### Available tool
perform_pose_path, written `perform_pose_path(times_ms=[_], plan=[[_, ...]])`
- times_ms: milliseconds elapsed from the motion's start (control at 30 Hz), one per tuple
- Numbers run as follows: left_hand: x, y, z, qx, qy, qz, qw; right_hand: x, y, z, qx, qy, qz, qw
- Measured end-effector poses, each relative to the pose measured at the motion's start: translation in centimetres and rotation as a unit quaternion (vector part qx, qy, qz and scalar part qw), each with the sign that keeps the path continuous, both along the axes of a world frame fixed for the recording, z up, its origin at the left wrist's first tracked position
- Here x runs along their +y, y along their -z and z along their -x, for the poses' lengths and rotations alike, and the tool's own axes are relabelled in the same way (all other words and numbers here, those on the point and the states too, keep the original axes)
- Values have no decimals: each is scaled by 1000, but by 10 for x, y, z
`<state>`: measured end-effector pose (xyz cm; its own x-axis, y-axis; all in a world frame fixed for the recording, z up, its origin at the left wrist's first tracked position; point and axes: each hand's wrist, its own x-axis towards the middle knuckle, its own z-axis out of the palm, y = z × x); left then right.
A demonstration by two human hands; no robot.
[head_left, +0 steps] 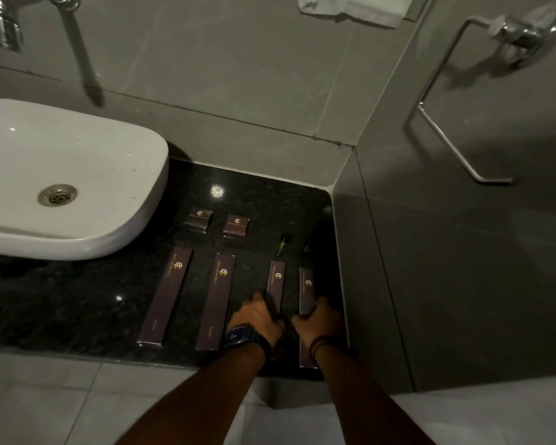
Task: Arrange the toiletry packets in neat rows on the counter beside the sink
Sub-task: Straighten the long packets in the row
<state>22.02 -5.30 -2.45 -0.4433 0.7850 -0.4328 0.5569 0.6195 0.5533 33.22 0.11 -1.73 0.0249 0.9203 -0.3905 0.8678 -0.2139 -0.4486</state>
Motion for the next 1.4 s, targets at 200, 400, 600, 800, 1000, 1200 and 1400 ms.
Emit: perform_pose_path(times_ms=[200,400,600,800,1000,1200,1400], plan=[[2,-6,3,4,-12,-8,1000,8,-6,-1,26,22,-24,999],[35,-29,21,46,-1,-83,996,49,-31,6,56,5,-83,995],[104,-30,46,68,85,-143,984,103,-26,33,81,-5,-97,992],[161,-11,62,81,172,-139,972,144,-5,52,57,-15,-77,995],[188,2,73,77,229,-99,965,167,7,58,33,-30,-71,996],[193,6,76,89,246,-89,961,168,10,62,36,-48,-68,996],[184,2,79,122,241,-84,959,158,2,60,54,-71,-61,994]])
